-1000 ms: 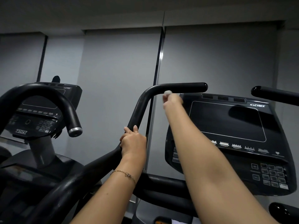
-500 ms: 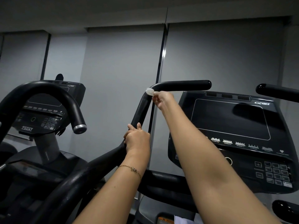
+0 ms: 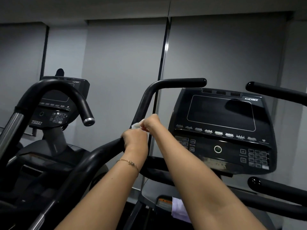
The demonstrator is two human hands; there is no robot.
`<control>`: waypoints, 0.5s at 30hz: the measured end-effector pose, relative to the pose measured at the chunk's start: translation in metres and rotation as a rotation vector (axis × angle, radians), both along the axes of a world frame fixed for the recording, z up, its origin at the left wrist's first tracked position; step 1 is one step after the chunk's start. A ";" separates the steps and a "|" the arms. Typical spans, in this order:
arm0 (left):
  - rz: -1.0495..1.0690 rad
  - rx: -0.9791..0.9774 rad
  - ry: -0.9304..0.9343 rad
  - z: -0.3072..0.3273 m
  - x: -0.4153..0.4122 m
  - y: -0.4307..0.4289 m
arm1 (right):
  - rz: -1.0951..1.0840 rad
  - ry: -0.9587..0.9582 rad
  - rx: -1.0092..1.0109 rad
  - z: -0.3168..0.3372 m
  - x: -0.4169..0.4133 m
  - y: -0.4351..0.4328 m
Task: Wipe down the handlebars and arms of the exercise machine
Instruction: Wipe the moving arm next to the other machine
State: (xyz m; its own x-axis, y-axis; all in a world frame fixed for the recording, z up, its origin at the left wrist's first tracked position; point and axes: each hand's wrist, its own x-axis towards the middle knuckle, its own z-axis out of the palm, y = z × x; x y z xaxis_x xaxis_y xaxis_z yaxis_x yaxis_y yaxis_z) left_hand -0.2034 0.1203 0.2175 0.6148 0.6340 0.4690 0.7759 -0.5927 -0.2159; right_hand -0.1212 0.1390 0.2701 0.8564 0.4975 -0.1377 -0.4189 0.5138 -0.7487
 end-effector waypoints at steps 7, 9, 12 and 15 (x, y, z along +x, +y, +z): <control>-0.017 -0.052 -0.006 0.020 -0.066 -0.016 | -0.126 -0.789 -0.578 -0.075 -0.050 -0.022; -0.036 -0.107 -0.016 0.030 -0.094 -0.021 | -0.161 -0.970 -0.536 -0.091 -0.070 -0.029; -0.051 -0.225 -0.025 0.035 -0.130 -0.023 | -0.211 -1.167 -0.397 -0.111 -0.099 -0.042; -0.090 -0.344 -0.113 0.026 -0.155 -0.022 | -0.286 -1.203 -0.332 -0.117 -0.134 -0.058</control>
State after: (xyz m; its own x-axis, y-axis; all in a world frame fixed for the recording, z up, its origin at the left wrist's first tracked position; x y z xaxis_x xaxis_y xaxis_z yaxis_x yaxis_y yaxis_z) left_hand -0.3587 0.0986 0.2439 0.6318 0.7124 0.3055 0.7252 -0.6824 0.0917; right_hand -0.2548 0.0812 0.1526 0.5973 0.3665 0.7133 0.7027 0.1894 -0.6858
